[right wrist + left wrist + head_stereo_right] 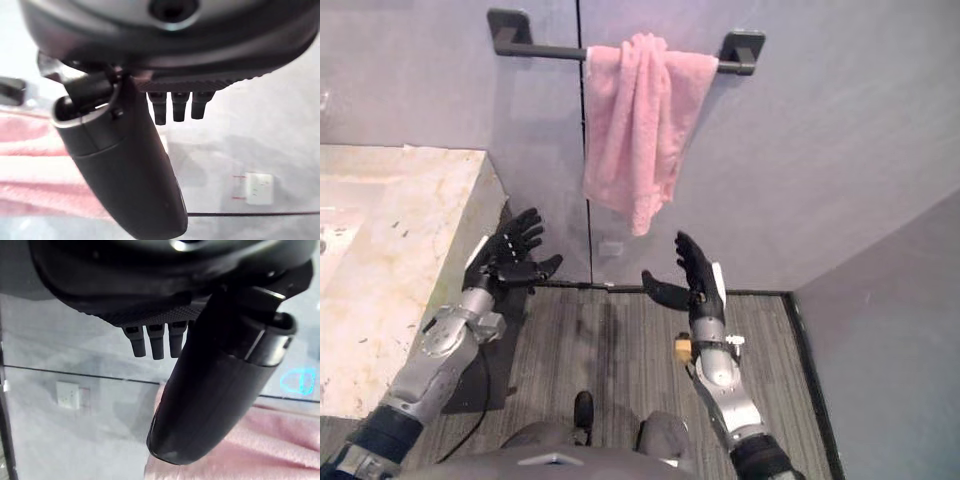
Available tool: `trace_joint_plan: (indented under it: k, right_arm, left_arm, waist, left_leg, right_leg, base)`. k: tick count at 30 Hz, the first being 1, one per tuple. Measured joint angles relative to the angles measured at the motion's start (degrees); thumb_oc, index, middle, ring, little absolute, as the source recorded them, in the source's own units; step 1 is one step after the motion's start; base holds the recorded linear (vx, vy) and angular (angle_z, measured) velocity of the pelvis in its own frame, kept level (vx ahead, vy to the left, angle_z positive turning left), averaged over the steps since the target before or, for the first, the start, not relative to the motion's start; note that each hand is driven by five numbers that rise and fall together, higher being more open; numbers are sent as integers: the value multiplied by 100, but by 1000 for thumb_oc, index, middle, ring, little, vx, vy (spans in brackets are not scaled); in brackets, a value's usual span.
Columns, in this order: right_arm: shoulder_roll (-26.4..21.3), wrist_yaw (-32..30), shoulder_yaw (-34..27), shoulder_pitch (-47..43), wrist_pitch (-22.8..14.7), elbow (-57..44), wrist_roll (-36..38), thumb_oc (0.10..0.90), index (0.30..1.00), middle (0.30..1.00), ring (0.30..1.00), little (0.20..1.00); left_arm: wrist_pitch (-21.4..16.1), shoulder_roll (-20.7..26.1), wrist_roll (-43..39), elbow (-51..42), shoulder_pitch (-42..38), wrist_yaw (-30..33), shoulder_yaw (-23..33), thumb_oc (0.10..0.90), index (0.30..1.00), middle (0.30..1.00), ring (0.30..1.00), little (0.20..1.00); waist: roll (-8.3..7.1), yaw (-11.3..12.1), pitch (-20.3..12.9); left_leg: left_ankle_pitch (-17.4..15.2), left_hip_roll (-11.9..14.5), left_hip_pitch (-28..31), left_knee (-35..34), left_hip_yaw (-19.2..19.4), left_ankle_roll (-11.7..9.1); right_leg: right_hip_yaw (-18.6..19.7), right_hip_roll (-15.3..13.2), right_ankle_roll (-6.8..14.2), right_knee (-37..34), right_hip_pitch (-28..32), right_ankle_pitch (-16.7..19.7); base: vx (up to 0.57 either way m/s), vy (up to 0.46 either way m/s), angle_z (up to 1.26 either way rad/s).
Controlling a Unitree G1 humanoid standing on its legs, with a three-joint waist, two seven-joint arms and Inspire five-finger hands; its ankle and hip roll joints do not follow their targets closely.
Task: Organize the bathroom.
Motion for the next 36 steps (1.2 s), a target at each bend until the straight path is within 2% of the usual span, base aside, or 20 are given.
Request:
trace_joint_plan:
  k: [1,2,4,5,6,7,10,15,19,24,28,35,36]
  right_arm:
    - [-7,-88,0,-39,-10,-100,-65,800,900,900,900,900]
    - [-24,-356,-4,-84,-77,-367,-194,800,900,900,900,900]
    - [-25,-588,0,-59,-102,-480,-366,800,900,900,900,900]
    - [-5,-769,16,-50,-110,-481,-406,800,900,900,900,900]
    - [-4,-930,6,-53,-110,-480,-405,800,900,900,900,900]
    - [-8,-985,-13,-62,-111,-488,-404,800,900,900,900,900]
    - [-53,-1116,-66,-66,-120,-516,-405,800,900,900,900,900]
    - [-224,-1039,-93,-53,-120,-516,-374,800,900,900,900,900]
    - [-275,-812,-126,-146,-113,-514,-193,800,900,900,900,900]
    - [-313,-459,-264,-759,-73,-492,341,800,900,900,900,900]
    - [-364,-253,-312,-1263,-26,-467,410,800,900,900,900,900]
    - [-426,100,-508,-1696,299,-190,632,800,900,900,900,900]
    - [-425,169,-507,-1714,337,-139,755,660,691,691,691,691]
  left_arm:
    - [0,12,-1,1,4,76,-3,800,900,900,900,900]
    - [-2,10,-1,3,24,212,-11,800,900,900,900,900]
    - [-32,-10,1,-2,110,292,-14,800,900,900,900,900]
    - [-87,2,1,-6,219,403,-40,800,900,900,900,900]
    - [-115,-19,9,-30,298,543,-40,800,900,900,900,900]
    - [-122,-42,22,-53,346,633,-41,800,900,900,900,900]
    - [-135,-82,234,-208,531,949,-29,800,900,900,900,900]
    - [-239,-217,233,-475,527,1031,75,800,900,900,900,900]
    - [-259,-239,231,-559,483,1009,95,800,900,900,900,900]
    - [-259,-239,227,-558,421,910,102,800,900,900,900,900]
    - [-255,-240,226,-558,367,894,99,800,900,900,900,900]
    - [-234,-243,225,-552,320,745,97,800,900,900,900,900]
    - [-232,-243,225,-552,319,730,97,800,900,900,900,900]
  waist:
    - [-2,-3,-1]
    - [-27,-22,-8]
    - [-135,-25,-72]
    - [-296,-25,-172]
    - [-476,-13,-284]
    - [-510,-12,-317]
    - [-415,-16,-349]
    - [-332,-25,-393]
    - [-289,-2,-413]
    - [-288,31,-415]
    - [-286,123,-418]
    - [-282,276,-445]
    - [-282,303,-445]
  left_leg:
    - [-9,-1,-4,-1,4,-1]
    - [-29,-11,14,-1,2,-36]
    - [-78,-39,70,-5,-38,-111]
    - [-159,-79,115,-8,-83,-213]
    - [-210,-142,118,-10,-109,-301]
    - [-219,-133,115,-10,-112,-336]
    - [-240,113,116,-12,-124,-480]
    - [-277,285,127,-22,-148,-584]
    - [-288,309,146,-21,-189,-604]
    - [-299,305,186,-26,-234,-617]
    - [-299,307,182,-16,-254,-617]
    - [-296,288,176,-11,-393,-620]
    - [-296,284,174,-10,-407,-619]
  right_leg:
    - [38,-9,40,-399,62,154]
    - [99,-36,92,-1059,46,699]
    - [144,-50,44,-1349,127,1035]
    - [180,-3,45,-1587,312,1215]
    - [219,4,-39,-1789,441,1541]
    - [228,22,-74,-1839,450,1712]
    - [205,269,-228,-1843,445,1720]
    - [126,433,-333,-1843,466,1673]
    - [53,450,-368,-1844,513,1649]
    - [-7,436,-393,-1844,578,1628]
    - [-27,435,-400,-1845,590,1625]
    - [-185,409,-423,-1844,649,1597]
    - [-196,405,-423,-1844,653,1597]
  base:
    - [37,-141,2]
    - [39,-112,7]
    - [57,-93,11]
    - [92,-66,16]
    - [98,-47,16]
    - [108,-31,7]
    - [80,-23,-6]
    - [54,-9,0]
    - [47,0,8]
    - [23,-3,5]
    - [9,0,1]
    - [30,1,12]
    - [17,6,5]
